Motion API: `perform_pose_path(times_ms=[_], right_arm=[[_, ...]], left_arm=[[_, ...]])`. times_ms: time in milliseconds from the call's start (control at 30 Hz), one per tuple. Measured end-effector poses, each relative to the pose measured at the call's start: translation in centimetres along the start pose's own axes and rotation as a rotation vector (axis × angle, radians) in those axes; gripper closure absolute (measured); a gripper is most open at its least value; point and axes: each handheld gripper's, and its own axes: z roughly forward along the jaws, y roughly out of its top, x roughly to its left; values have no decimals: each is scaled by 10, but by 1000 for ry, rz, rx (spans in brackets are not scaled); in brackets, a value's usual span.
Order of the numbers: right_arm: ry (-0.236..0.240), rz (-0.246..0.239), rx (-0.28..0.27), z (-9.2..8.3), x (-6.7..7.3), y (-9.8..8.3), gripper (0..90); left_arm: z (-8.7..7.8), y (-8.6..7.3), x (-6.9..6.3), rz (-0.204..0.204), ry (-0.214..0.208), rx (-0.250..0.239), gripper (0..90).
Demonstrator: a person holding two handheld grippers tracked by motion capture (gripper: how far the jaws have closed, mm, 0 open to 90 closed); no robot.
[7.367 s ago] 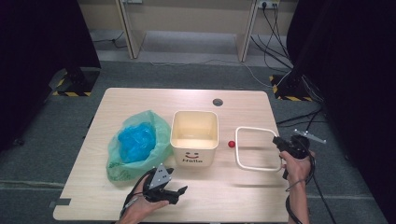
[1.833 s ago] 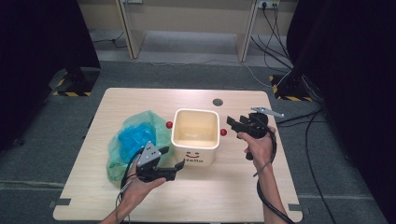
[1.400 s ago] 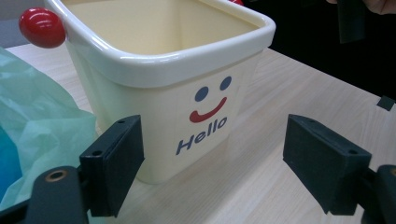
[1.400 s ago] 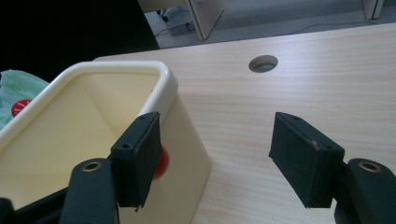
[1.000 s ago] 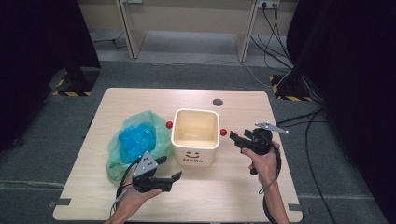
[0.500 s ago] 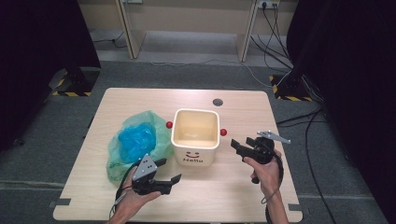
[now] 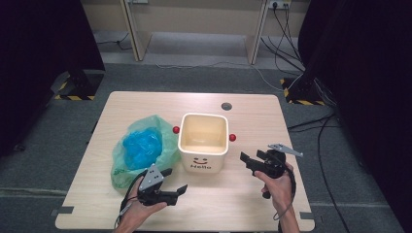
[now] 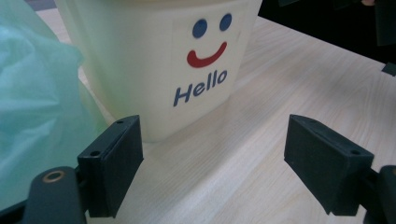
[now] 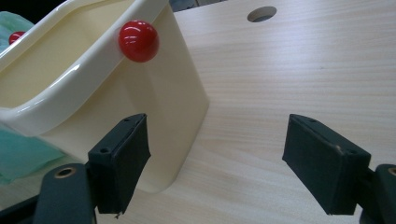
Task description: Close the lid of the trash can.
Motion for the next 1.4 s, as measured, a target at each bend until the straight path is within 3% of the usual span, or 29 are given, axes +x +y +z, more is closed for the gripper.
perform_pose_path(times_ms=[333, 667, 1067, 1400], right_arm=[[-2, -15, 21, 1, 3, -12, 165], [-2, -46, 49, 3, 4, -25, 163], [-35, -91, 114, 4, -1, -48, 162], [-46, -119, 145, 0, -1, -60, 162]], left_arm=[[1, -10, 3, 8, 18, 21, 189], [2, -16, 3, 22, 31, 34, 189], [15, -30, 4, 70, 32, 146, 186], [19, -35, 4, 90, 37, 182, 180]])
